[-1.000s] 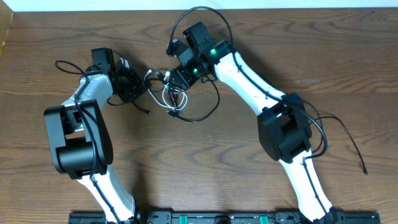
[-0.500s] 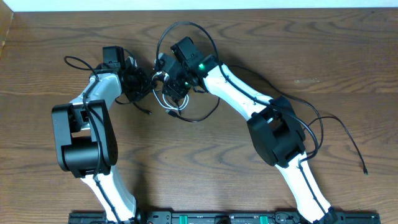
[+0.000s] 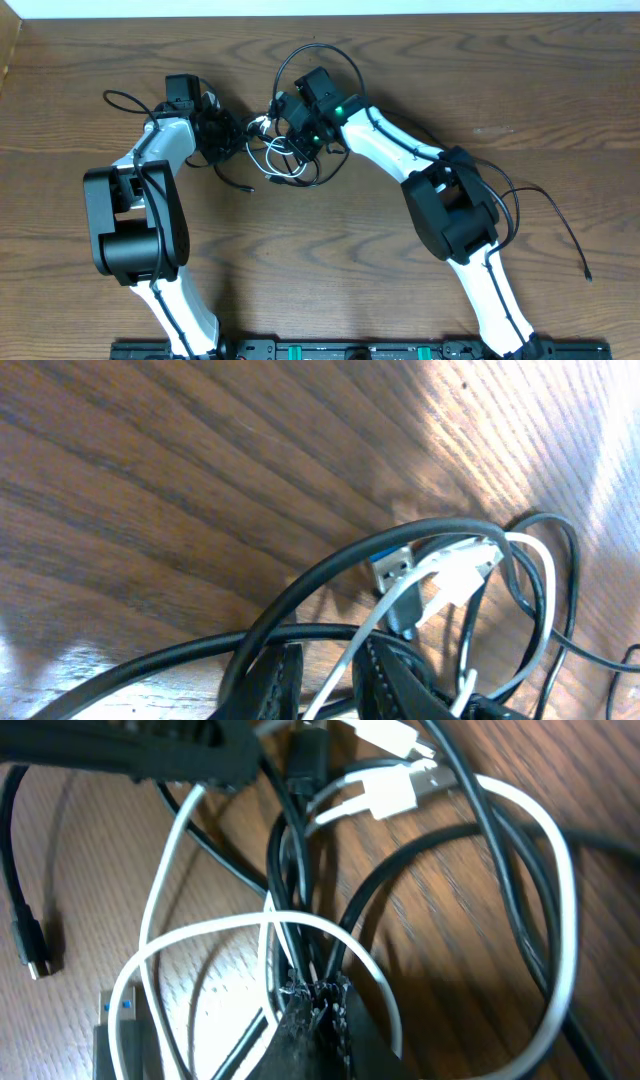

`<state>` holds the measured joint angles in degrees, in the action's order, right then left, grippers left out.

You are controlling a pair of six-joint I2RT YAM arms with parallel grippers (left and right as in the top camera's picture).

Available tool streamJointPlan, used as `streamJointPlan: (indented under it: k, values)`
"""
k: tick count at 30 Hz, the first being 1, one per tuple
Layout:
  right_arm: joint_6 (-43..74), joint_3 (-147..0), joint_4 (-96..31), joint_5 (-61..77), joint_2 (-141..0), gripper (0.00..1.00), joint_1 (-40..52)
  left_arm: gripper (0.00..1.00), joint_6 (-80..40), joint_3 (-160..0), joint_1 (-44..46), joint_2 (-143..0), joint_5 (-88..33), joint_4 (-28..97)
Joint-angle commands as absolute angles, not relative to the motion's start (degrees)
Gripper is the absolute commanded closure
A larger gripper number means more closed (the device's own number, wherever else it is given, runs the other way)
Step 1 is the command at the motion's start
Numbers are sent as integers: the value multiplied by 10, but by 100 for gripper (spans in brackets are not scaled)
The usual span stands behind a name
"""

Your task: Untangle cables

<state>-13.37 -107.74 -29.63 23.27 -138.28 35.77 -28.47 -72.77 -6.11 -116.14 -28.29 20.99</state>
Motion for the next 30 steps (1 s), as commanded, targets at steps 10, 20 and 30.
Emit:
streamJointPlan:
  k: [10, 20, 30]
  values:
    - [-155, -1139, -411, 265, -1376, 99, 326, 67, -284, -723, -95, -1162, -229, 227]
    - [-157, -1193, -384, 265, -1370, 73, 352, 65, -286, -723, -95, -1162, -236, 227]
    - [-245, -1193, -376, 247, -1370, 67, 410, 65, -288, -723, -94, -1162, -236, 227]
